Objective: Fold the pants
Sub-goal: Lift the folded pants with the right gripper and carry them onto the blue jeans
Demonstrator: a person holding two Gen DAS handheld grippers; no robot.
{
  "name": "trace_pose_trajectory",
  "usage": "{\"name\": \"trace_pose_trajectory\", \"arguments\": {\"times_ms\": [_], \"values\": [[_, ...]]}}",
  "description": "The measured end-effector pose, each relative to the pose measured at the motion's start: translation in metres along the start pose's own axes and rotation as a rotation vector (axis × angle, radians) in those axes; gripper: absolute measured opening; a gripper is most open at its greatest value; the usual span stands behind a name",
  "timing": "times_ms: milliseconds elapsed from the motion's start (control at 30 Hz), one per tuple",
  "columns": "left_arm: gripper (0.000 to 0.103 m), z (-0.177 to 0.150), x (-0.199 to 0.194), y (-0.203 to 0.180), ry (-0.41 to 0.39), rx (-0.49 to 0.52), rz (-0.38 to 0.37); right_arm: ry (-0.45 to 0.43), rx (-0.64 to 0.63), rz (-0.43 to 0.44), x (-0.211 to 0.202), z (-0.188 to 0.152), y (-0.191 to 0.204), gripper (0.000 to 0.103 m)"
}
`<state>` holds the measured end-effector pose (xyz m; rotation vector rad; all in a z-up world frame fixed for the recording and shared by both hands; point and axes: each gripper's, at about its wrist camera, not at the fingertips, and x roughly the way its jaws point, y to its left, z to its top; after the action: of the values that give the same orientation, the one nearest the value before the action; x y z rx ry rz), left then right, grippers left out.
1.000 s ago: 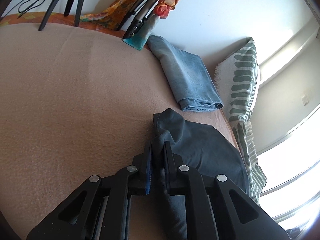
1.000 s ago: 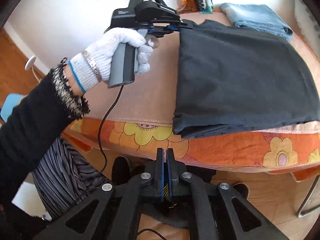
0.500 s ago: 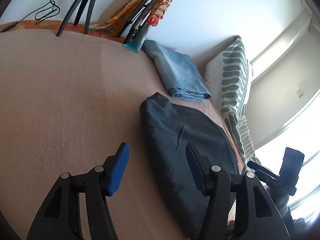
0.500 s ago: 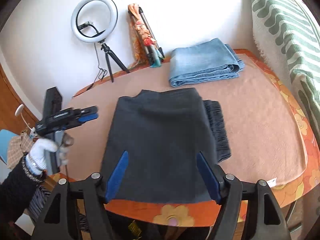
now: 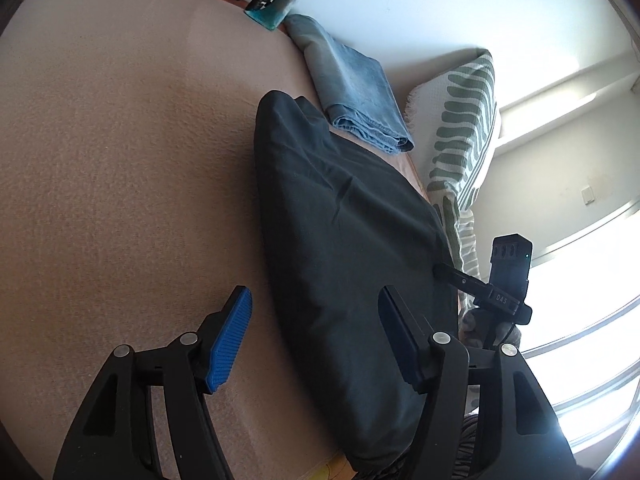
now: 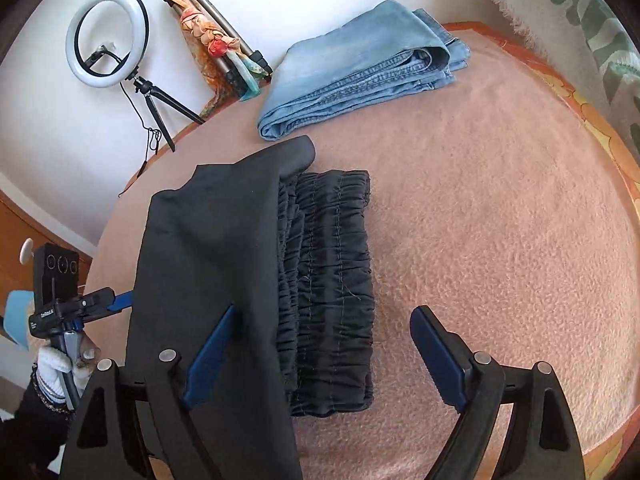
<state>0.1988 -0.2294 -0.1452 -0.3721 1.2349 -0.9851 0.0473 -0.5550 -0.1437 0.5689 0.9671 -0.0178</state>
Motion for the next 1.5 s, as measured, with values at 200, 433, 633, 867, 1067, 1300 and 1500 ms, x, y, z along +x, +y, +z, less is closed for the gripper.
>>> {"name": "trace_pose_trajectory", "arguments": {"times_ms": [200,433,633,867,1067,1300,1500], "values": [[0.065,-0.002,0.016,-0.006,0.04,0.008,-0.015,-0.006,-0.01,0.115,0.008,0.002,-0.008,0.084],[0.065,0.0,0.024,-0.009,0.046,0.004,-0.037,-0.004,0.012,0.215,0.017,-0.001,-0.01,0.052],[0.063,0.003,0.032,-0.015,0.017,-0.001,-0.031,-0.063,0.05,0.246,0.003,-0.005,-0.012,0.033],[0.051,0.003,0.038,-0.02,0.009,0.028,-0.02,-0.037,0.133,0.298,0.018,-0.007,-0.025,0.053],[0.02,0.004,0.034,-0.01,-0.02,-0.019,-0.037,-0.046,0.117,0.242,0.014,-0.007,-0.014,0.034],[0.007,0.004,0.023,-0.028,-0.075,0.083,-0.053,-0.118,-0.018,0.123,-0.014,-0.004,0.037,0.024],[0.007,0.003,0.014,-0.04,-0.09,0.137,-0.069,-0.178,-0.136,0.054,-0.034,-0.007,0.078,0.023]]}}
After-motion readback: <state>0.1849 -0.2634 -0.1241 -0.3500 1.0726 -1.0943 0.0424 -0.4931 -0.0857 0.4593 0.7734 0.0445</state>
